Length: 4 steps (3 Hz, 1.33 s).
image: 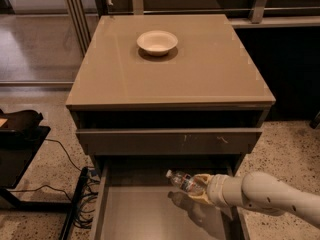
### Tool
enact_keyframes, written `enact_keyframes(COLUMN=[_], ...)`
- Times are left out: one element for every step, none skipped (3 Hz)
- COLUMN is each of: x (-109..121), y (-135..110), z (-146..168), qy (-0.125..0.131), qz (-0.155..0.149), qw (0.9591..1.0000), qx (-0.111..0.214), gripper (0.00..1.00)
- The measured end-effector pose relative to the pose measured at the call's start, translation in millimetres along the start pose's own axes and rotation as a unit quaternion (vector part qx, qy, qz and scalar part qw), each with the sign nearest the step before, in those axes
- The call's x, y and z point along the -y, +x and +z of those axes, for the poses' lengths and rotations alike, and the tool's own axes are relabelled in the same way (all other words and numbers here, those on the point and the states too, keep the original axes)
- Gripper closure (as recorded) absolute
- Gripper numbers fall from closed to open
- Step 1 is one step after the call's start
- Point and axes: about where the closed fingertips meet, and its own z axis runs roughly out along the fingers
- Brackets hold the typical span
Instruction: Place water bottle into middle drawer
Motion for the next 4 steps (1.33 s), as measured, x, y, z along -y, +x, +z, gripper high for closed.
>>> enact_keyframes(x=[-5, -13, -19, -20], y=[27, 47, 58, 63], z=[28, 48, 68, 85], qy=[0.009, 0.013, 0.011, 0.001], qz=[0.01, 0.016, 0.021, 0.032], qw=[0.9999, 0.9998, 0.9997, 0.9994], qx=[0.001, 0.001, 0.008, 0.011], gripper=[1.0, 1.0, 1.0, 0.81])
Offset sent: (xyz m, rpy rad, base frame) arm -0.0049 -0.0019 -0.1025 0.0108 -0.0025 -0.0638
